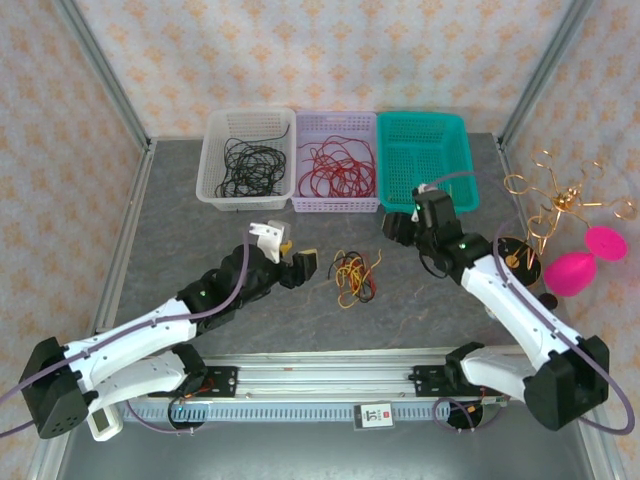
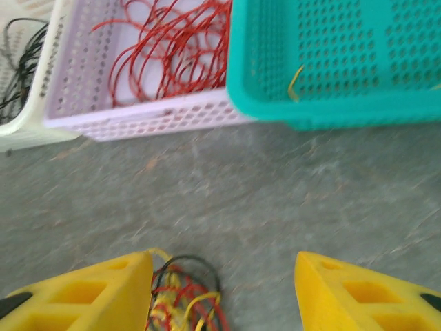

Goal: Untangle the cables

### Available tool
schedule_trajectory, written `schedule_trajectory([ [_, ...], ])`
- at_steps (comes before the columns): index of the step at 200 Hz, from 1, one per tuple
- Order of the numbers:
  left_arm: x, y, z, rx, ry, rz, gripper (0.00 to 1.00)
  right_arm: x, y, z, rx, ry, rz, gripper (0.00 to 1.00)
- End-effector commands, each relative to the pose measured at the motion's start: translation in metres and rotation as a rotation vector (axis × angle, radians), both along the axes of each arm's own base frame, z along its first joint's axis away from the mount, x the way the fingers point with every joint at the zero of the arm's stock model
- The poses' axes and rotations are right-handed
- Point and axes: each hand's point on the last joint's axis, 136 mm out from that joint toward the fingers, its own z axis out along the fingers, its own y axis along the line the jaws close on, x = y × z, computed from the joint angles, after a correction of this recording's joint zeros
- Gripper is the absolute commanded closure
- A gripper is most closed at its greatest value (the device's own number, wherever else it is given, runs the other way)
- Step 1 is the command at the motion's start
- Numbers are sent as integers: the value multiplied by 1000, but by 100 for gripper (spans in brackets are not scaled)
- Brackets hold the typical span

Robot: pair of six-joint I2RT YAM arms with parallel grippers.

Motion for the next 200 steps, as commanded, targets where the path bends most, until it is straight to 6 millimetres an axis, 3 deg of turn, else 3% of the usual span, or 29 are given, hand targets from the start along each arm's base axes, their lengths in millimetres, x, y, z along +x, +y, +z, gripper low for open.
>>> schedule_trajectory([
  [1, 3, -8, 13, -60, -25, -17, 27, -22, 27, -25, 192, 124, 55, 45],
  [30, 3, 2, 20, -29, -47, 12, 28, -30, 34, -44, 239, 167, 61, 48],
  [76, 13, 59, 53, -32, -89, 158, 27, -26, 34, -54, 240, 168, 52, 53],
  [100, 17, 76, 64, -44, -92, 174, 27, -24, 37, -57, 232, 169, 52, 59],
  [200, 19, 45, 49, -87, -63, 31, 27, -32, 36, -69, 209, 176, 68, 86],
])
